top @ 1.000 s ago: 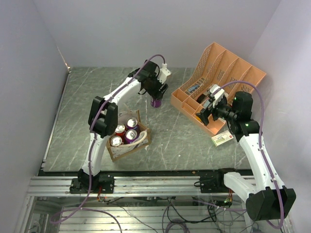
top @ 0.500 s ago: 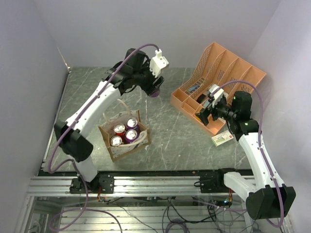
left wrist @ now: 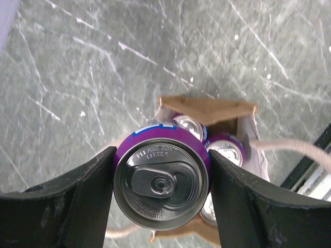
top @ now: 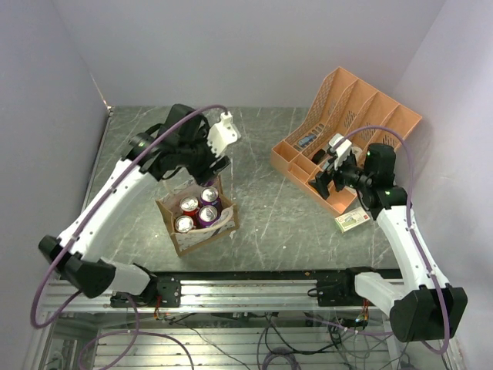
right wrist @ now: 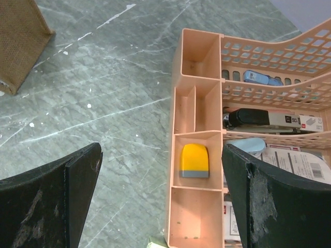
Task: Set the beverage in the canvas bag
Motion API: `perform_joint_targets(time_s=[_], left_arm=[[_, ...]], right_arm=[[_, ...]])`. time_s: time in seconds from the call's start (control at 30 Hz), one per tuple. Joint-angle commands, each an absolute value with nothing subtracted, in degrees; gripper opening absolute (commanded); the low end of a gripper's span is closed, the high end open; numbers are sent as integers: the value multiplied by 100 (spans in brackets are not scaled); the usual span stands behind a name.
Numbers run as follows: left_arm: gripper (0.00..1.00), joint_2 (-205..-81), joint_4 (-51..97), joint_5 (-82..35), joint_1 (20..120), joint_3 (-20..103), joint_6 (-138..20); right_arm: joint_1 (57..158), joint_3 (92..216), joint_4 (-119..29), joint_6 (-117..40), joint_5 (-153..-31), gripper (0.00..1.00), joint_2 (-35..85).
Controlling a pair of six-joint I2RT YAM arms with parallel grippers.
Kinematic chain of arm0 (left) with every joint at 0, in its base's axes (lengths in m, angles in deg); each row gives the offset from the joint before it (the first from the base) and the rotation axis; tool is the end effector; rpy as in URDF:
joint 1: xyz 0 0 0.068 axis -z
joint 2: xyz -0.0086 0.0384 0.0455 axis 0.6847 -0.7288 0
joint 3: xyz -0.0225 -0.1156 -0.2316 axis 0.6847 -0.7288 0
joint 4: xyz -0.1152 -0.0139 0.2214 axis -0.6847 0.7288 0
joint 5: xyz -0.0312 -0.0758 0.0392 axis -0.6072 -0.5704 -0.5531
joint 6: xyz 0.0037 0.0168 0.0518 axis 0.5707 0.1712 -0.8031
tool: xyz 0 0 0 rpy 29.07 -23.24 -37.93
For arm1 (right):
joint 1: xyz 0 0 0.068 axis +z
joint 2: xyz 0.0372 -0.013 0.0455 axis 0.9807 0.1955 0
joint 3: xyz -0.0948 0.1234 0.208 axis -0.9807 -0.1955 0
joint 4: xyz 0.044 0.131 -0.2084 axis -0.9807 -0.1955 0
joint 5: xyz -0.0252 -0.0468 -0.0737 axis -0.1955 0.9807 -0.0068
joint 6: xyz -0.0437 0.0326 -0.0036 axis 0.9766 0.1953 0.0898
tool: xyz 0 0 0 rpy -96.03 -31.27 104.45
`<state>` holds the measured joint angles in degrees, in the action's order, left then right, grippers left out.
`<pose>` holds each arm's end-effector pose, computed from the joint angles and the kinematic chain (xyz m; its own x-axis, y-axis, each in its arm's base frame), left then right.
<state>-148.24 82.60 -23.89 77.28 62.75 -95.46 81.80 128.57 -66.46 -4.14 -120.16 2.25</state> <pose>0.2216 -0.1565 0.3941 -0.2540 0.6783 -0.6895 0.8268 0.5221 0.2091 0.2163 0.0328 0.3021 -0.1859 -0.3894 -0.9021 -0.7126 0.6855 -0.1490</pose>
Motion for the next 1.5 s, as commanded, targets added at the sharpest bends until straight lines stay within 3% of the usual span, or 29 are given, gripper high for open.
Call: perform_joint_targets(time_s=[0.0,0.9,1.47], left_arm=[[7,-14156,8374,-1941,7718,5987,-9499],[7,-13157,8288,-2801,6677,4210,-9408],[7,-13121,8746,-2057,6677,4236,-9560]], right_arm=[[8234,12903,-6696,-343,-12030,100,319],[8319,12880,-6692,-315,-12001,100,349],[8319,12871,-6702,-296,-12026,100,341]])
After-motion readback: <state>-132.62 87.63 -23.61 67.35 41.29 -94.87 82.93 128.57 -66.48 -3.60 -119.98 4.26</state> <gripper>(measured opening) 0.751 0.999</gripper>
